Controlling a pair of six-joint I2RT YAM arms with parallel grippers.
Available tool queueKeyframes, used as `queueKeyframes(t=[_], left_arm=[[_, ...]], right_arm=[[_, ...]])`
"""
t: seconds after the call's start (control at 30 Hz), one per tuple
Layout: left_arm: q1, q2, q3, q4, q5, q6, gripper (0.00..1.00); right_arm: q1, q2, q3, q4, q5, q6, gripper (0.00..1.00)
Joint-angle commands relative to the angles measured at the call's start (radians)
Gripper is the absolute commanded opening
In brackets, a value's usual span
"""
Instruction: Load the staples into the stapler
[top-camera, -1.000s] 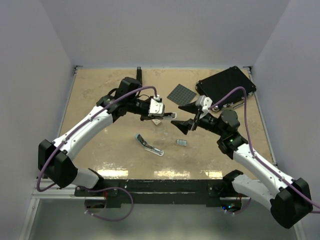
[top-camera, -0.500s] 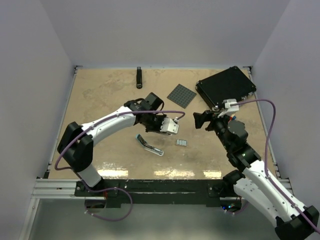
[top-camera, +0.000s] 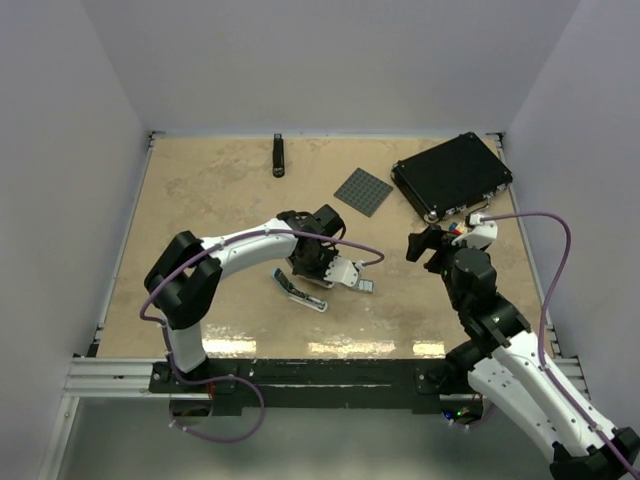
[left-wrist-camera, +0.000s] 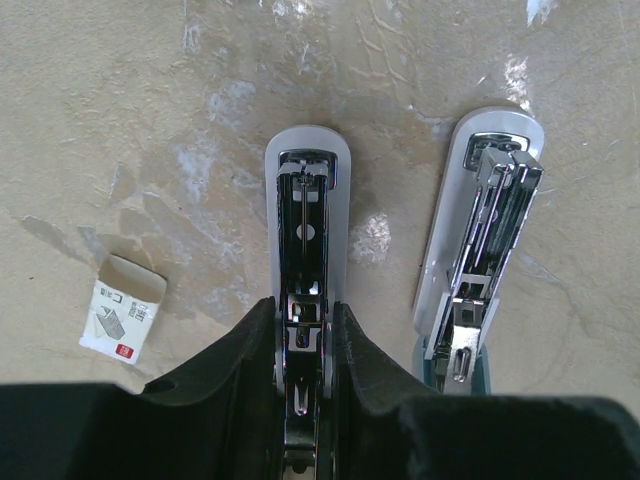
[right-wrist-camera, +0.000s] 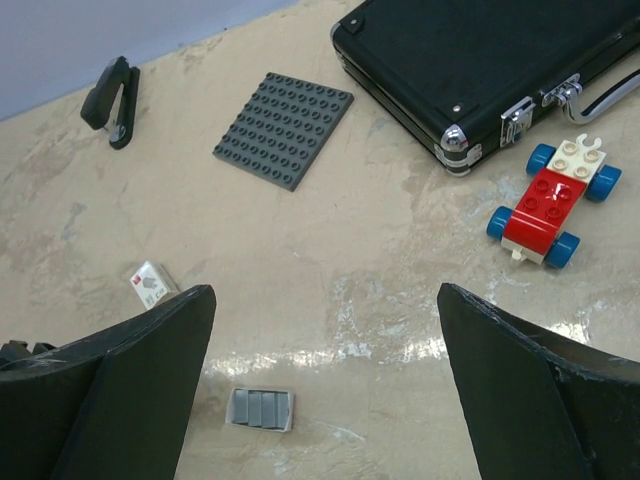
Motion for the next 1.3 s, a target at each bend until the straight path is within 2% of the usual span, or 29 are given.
queueKeyframes(t=[0.0, 0.23, 0.43, 0.5, 0.53, 0.6, 0.8, 0.93, 1.1, 1.27], left_arm=[[-0.009, 0.008, 0.007, 0.019, -0.044, 0.053, 0.00], [-0.026, 0.030, -0.036, 0.056, -0.029, 0.067, 0.01], [-0.028, 0.028, -0.065, 0.088, -0.035, 0.070, 0.09], [-0.026, 0.030, -0.065, 0.093, -0.033, 0.069, 0.14], [-0.026, 0.031, -0.065, 0.094, -0.033, 0.067, 0.21], [-0.026, 0.031, -0.064, 0.096, -0.033, 0.064, 0.25], [-0.026, 0.013, -0.059, 0.101, -0.041, 0.058, 0.46], [-0.028, -0.004, -0.052, 0.104, -0.049, 0.049, 0.68], [-0.028, -0.061, -0.004, 0.127, -0.047, -0.014, 0.79], [-0.023, -0.183, 0.017, 0.271, -0.050, -0.170, 0.87]], right_arm=[[-0.003, 0.001, 0.000, -0.014, 0.013, 0.034, 0.98], [-0.004, 0.027, 0.004, -0.003, -0.004, 0.020, 0.98], [-0.004, 0.048, 0.003, 0.011, -0.024, 0.016, 0.99], [-0.004, 0.053, 0.001, 0.017, -0.032, 0.017, 0.98], [-0.003, 0.055, 0.001, 0.018, -0.036, 0.016, 0.98], [-0.003, 0.059, 0.004, 0.019, -0.041, 0.016, 0.99], [-0.003, 0.053, 0.006, 0.017, -0.050, 0.012, 0.98], [-0.004, 0.042, 0.009, 0.026, -0.070, -0.003, 0.99], [-0.004, 0.059, 0.041, 0.009, -0.095, -0.006, 0.99], [-0.003, 0.172, 0.136, -0.073, -0.153, -0.044, 0.99]])
